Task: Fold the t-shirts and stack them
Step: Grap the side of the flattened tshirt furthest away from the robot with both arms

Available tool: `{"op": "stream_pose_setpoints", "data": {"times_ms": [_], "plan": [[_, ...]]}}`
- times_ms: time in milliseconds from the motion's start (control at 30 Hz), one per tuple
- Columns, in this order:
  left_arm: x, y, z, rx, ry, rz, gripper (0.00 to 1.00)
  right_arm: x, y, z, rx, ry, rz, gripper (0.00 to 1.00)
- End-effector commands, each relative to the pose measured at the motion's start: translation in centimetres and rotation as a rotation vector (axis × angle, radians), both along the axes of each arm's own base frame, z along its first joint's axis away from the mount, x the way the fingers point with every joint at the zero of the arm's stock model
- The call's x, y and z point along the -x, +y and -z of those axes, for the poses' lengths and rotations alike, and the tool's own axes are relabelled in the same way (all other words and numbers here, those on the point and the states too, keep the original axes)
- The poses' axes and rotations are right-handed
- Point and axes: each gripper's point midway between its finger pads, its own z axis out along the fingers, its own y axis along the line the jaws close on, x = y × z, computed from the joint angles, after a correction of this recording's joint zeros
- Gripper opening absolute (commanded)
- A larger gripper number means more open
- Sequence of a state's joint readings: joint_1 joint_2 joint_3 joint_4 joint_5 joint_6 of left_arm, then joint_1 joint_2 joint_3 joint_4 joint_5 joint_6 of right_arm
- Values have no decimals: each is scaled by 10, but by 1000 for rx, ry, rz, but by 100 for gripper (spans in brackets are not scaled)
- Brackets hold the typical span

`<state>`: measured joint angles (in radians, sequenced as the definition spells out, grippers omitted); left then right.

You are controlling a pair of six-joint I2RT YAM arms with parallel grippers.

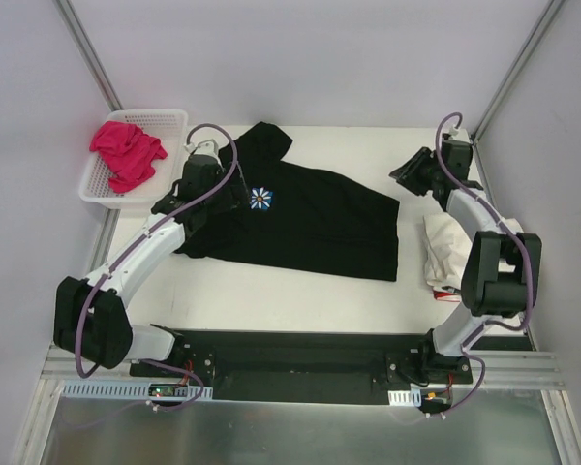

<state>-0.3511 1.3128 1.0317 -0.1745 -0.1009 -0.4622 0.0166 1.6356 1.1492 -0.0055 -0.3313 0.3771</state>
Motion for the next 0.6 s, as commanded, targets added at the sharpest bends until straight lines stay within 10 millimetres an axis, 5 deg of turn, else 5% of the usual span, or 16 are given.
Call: {"op": "stream_pose_setpoints", "data": {"times_ms": [0,267,567], "plan": [[-3,-38,-11,190,1,92,83,-19,-43,35,38,83,83,37],[31,-118,7,294,52,363,83,-25,-59,70,48,156,108,39],[29,-182,60,319,224,516,84,-24,-61,80,44,173,111,40]]}}
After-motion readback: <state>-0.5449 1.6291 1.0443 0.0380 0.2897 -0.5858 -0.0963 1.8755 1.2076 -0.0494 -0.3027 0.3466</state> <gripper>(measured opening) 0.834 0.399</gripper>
